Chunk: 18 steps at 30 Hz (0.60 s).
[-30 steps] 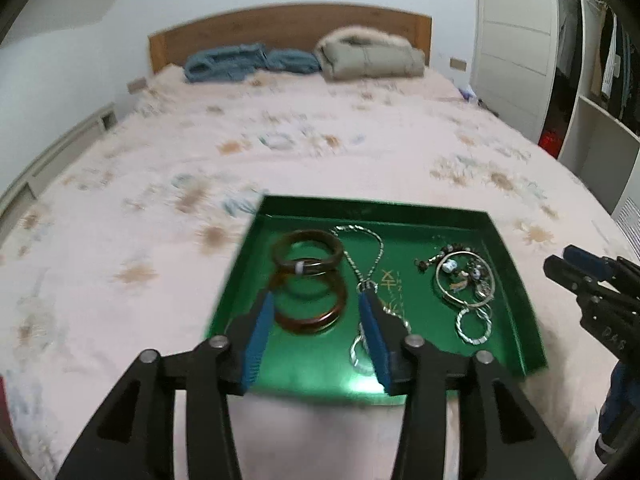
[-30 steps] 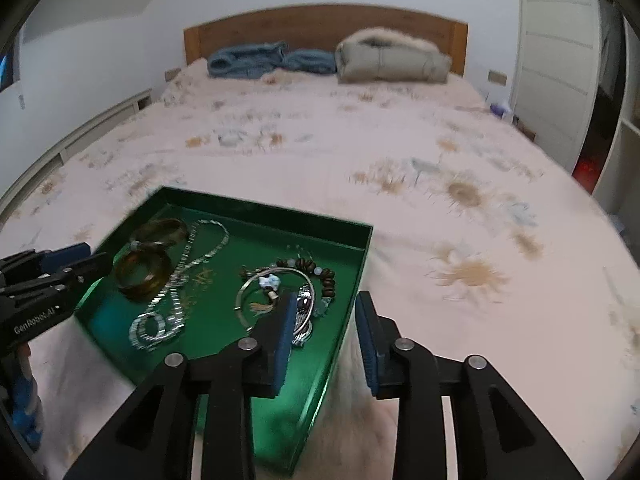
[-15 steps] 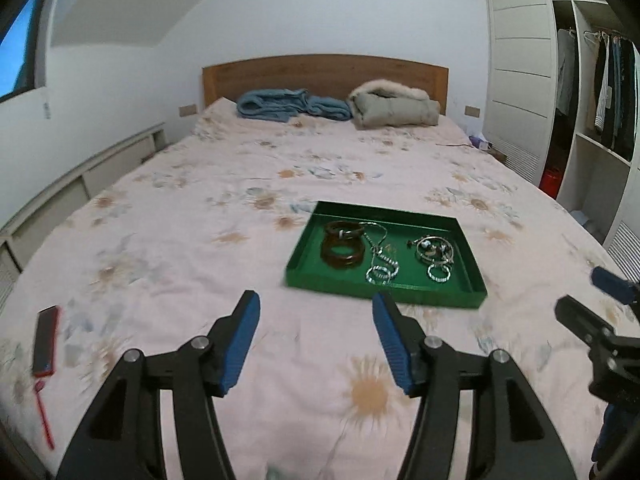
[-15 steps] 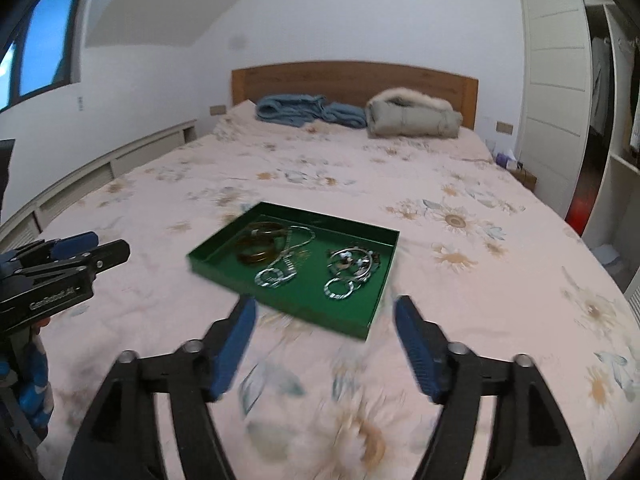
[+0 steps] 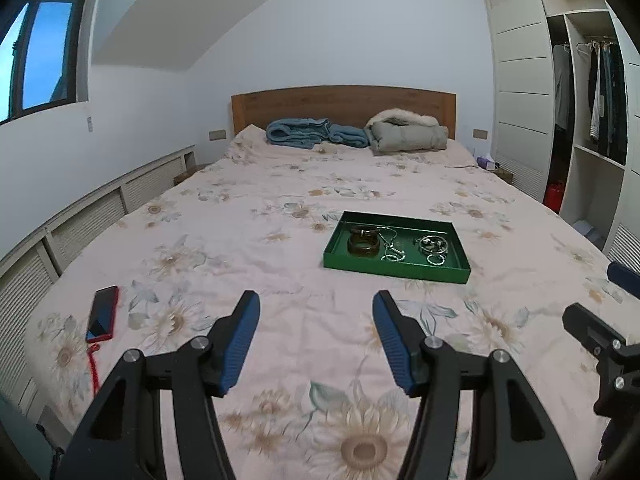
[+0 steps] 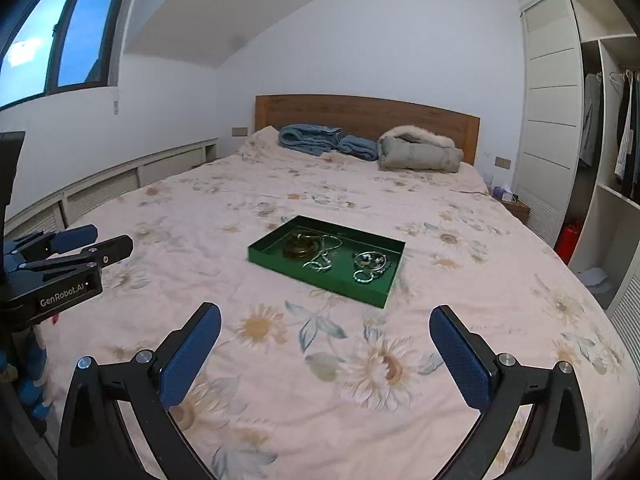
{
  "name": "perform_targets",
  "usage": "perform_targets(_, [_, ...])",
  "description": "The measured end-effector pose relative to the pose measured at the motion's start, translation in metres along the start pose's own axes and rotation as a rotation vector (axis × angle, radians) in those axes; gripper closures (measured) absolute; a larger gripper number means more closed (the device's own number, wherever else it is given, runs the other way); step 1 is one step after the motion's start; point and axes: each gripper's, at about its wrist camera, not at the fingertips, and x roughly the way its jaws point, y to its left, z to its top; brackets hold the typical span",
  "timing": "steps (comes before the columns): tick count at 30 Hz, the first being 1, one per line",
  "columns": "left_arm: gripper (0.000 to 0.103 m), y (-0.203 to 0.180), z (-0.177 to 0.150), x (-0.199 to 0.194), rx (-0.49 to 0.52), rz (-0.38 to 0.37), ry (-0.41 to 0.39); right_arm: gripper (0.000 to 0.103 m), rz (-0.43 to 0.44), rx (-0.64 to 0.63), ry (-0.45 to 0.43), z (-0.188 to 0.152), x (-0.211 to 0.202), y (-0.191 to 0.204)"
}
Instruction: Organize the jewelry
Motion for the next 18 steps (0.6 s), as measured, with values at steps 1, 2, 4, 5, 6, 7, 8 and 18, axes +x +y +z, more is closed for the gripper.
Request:
perform_targets(1, [0.046,0.001,-0.003,-0.007,0.003,0.007,-0.005,0.001,0.002,-0.001,-0.003,-0.002,-0.006,0.002])
perform_targets(2, [0.046,0.001,-0.005,-0.012,0.006,0.012,-0.009,0.001,0.003,-0.001,-0.003,-0.004,-0.01,0.003])
perform_targets(4, [0.046,0.003,-0.01,-0.024,0.008,0.021,-0.021,0.001,0.005,-0.002,-0.004,-0.007,-0.017,0.006])
perform_targets(5, [0.046,0.002,-0.012,-0.029,0.008,0.023,-0.025,0.001,0.006,-0.005,-0.008,-0.01,-0.023,0.008])
perform_targets(6, [0.046,0.003,-0.013,-0.033,0.008,0.026,-0.03,0.001,0.006,-0.007,-0.01,-0.012,-0.026,0.009])
perform_targets(7, [0.046,0.004,-0.015,-0.038,0.01,0.031,-0.034,0.001,0.006,-0.008,-0.012,-0.014,-0.029,0.01])
perform_targets(8, [0.046,0.004,-0.017,-0.043,0.013,0.038,-0.039,0.001,0.006,-0.009,-0.014,-0.017,-0.033,0.012])
perform_targets(18, [0.046,0.007,-0.032,-0.076,0.015,0.065,-0.076,0.0,-0.008,-0.003,-0.028,-0.033,-0.055,0.015])
